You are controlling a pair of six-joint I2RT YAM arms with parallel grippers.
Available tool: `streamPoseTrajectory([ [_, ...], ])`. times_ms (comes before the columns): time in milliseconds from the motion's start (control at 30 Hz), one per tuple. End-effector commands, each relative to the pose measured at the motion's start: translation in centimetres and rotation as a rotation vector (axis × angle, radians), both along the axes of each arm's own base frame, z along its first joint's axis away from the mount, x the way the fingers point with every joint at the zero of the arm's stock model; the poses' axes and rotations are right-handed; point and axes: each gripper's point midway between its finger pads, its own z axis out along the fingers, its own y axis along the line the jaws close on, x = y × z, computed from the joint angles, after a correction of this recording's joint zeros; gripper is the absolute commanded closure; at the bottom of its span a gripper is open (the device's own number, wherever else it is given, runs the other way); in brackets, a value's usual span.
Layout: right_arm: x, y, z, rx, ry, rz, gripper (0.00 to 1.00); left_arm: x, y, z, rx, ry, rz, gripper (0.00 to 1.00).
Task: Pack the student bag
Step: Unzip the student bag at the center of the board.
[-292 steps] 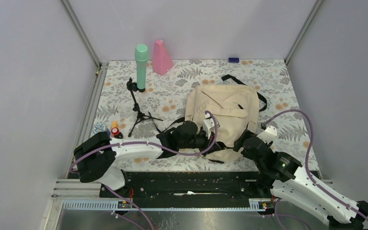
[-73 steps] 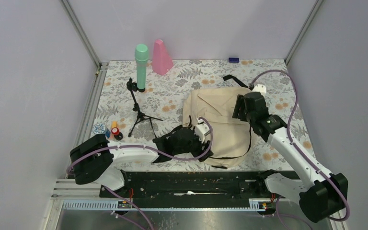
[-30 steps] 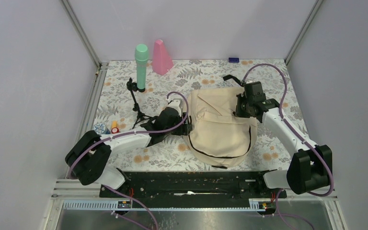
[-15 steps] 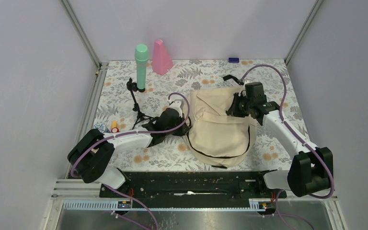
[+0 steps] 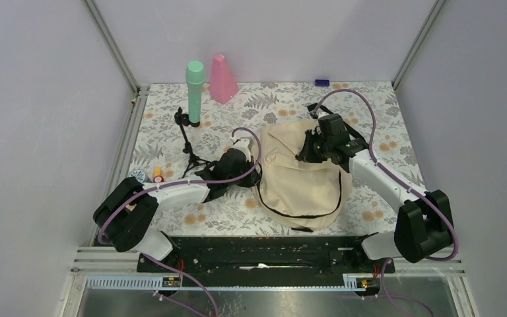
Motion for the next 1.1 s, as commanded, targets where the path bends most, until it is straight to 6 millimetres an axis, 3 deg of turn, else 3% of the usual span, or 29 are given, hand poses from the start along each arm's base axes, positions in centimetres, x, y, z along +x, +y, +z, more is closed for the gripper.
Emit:
streamPoseTrajectory([
  [0, 0.9, 4.3, 3.3, 0.118, -0.073, 0.038, 1.00, 0.3, -1.5, 2.2, -0.080, -0.061, -0.049, 1.00],
  [267, 2.2, 6.4, 3.6, 0.162, -0.091, 0.006, 1.00, 0.1, -1.8, 2.7, -0.102, -0.074, -0.073, 1.00],
  [467, 4.0, 6.2, 3.5, 0.135, -0.130, -0.067, 1.00, -0.4, -2.4, 3.0, -0.125, -0.085, -0.108, 1.00],
  [667, 5.3, 7.9, 4.6, 0.167, -0.153, -0.057, 1.00, -1.4, -3.5, 3.4, -0.132, -0.105, -0.165, 1.00],
  [1067, 5.9, 10.9, 7.7, 0.229, -0.198, 0.005, 1.00, -3.4, -6.2, 4.4, -0.168, -0.115, -0.242, 1.00],
])
